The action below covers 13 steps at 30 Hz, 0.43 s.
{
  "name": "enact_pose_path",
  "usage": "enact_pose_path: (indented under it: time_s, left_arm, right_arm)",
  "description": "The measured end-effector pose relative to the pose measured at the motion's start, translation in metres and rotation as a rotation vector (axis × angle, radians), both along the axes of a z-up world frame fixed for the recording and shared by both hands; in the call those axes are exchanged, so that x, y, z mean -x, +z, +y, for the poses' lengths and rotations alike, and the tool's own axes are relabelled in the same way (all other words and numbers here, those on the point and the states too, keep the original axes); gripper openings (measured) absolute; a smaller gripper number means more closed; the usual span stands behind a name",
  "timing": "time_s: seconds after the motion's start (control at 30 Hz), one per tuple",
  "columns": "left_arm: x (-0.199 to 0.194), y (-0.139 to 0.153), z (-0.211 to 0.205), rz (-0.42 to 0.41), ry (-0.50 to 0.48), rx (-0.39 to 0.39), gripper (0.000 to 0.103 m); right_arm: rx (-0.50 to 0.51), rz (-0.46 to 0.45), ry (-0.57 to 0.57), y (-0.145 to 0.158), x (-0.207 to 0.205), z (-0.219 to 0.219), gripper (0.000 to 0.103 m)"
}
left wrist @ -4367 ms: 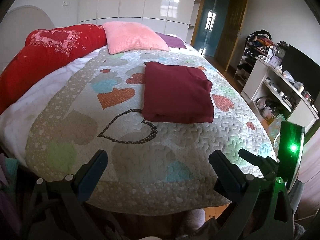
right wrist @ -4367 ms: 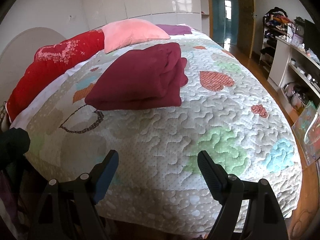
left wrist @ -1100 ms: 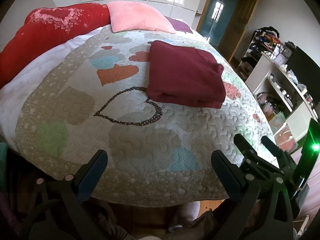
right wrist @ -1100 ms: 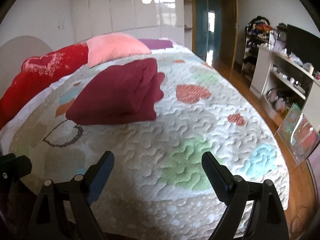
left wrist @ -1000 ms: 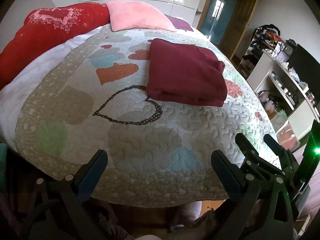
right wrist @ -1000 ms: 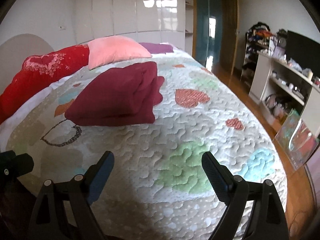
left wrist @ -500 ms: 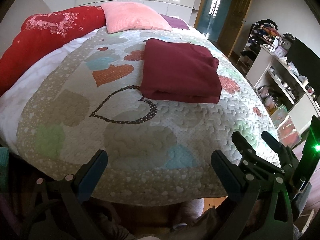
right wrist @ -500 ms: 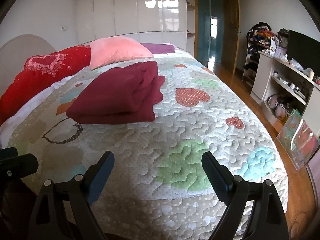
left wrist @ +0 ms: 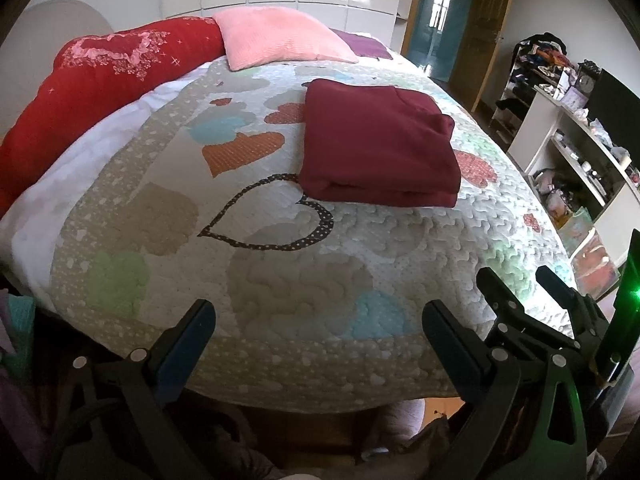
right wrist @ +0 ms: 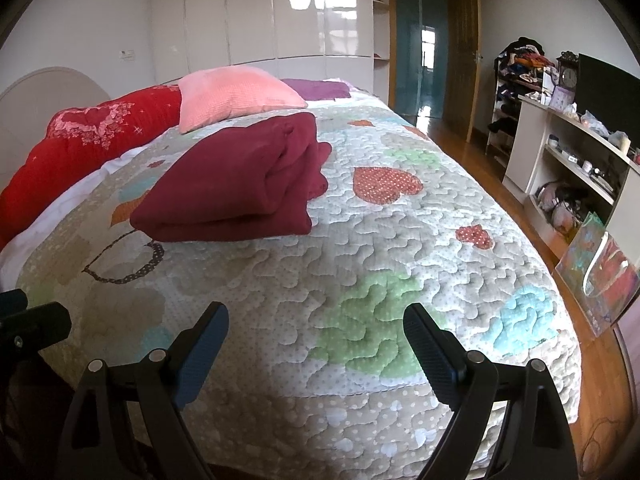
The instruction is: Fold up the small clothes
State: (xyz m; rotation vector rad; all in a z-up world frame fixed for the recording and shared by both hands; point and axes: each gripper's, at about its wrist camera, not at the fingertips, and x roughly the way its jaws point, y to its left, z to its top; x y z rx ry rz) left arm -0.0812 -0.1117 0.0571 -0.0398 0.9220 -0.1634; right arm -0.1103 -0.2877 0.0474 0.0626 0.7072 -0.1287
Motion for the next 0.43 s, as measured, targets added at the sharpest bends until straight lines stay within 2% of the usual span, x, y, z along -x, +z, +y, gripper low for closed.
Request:
enact_pose_path:
  time_s: [0.43]
  left_arm:
    - [-0.0028,-0.0016,0.0024,0.005,0.009,0.000,0.103]
  right_arm:
    - [0.007,0.038,0.021,-0.0065,-0.0063,0.0039,0.092]
